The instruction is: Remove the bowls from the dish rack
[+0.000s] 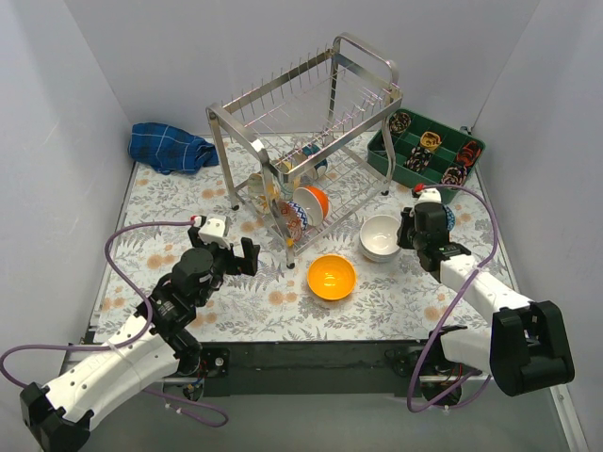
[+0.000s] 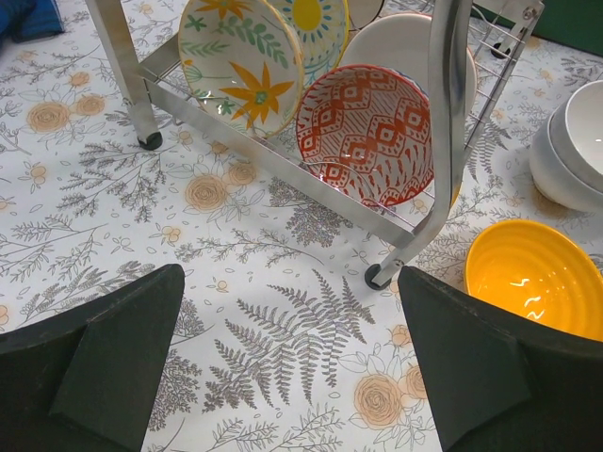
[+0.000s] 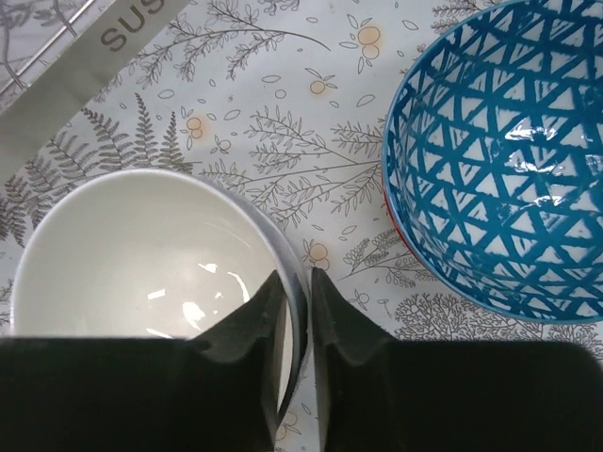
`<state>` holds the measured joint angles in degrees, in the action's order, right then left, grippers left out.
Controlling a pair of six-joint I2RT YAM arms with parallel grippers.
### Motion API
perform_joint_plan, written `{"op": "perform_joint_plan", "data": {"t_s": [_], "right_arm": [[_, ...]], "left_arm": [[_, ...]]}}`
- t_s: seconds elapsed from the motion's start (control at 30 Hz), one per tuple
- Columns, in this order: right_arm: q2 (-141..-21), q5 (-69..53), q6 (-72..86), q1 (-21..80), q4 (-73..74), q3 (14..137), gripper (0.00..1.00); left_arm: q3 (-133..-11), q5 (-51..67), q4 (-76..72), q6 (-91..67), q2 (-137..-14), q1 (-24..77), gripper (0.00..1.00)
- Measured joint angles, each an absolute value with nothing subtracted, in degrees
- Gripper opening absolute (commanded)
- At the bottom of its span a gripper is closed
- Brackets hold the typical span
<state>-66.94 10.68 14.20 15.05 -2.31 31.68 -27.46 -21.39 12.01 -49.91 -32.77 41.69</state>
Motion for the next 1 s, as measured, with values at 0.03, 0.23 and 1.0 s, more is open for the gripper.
{"op": "perform_joint_plan", "data": {"t_s": [0.03,0.23,1.0], "right_arm": [[-67.0,10.6,14.3,15.0,-2.9,31.5,0.38],[-66.7,10.6,13.7,15.0,-5.0,31.3,0.57],[-70.0,-12.9,12.3,17.0,-17.6,38.9,0.94]], "left_arm": [[-27.5,-21.4,12.0,-49.9,-33.0,41.7,0.98],[-27.5,-21.4,12.0,-49.9,-33.5,41.7,0.98],[-27.5,-20.8,12.0,-49.9,-34.5,41.7,0.98]]}}
